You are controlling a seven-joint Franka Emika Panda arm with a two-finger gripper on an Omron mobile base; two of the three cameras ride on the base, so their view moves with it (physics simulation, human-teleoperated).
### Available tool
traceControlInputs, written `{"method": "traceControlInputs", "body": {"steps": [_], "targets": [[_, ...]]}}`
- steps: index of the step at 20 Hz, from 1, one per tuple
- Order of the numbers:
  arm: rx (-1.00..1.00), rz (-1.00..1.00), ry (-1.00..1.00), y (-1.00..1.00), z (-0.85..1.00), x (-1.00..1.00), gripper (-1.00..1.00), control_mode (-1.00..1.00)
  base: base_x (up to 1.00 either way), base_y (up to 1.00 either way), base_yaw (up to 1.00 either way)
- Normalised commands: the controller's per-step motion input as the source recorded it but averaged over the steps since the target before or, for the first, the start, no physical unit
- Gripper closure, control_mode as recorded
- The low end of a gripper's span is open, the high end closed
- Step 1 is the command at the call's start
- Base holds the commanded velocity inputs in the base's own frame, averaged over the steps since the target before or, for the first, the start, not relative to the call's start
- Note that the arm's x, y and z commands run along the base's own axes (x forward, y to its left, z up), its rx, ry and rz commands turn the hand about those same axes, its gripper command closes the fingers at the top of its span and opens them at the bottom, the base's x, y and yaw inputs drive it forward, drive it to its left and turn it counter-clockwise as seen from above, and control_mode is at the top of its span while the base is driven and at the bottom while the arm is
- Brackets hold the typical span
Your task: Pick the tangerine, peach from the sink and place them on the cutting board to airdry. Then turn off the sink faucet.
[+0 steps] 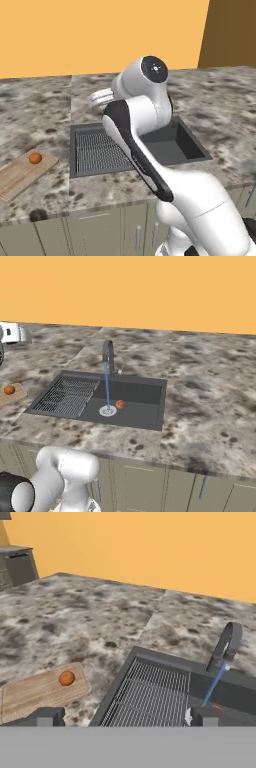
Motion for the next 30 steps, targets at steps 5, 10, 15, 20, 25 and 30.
{"method": "traceControlInputs", "body": {"steps": [5,10,15,20,25,30], "targets": [[0.11,-0.19,0.08,-0.82,0.01,-0.73,-1.0,-1.0,0.0,0.0,0.0],[0.12,-0.16,0.08,-0.87,0.0,-0.62,-1.0,-1.0,0.0,0.0,0.0],[0.06,-0.12,0.04,-0.78,0.0,-0.49,-1.0,-1.0,0.0,0.0,0.0],[0.07,-0.15,0.09,-0.8,0.0,-0.32,-1.0,-1.0,0.0,0.0,0.0],[0.02,-0.08,0.06,-0.62,-0.01,-0.13,-1.0,-1.0,0.0,0.0,0.0],[-0.03,0.11,0.0,-0.06,0.0,0.03,-1.0,-1.0,0.0,0.0,0.0]]}}
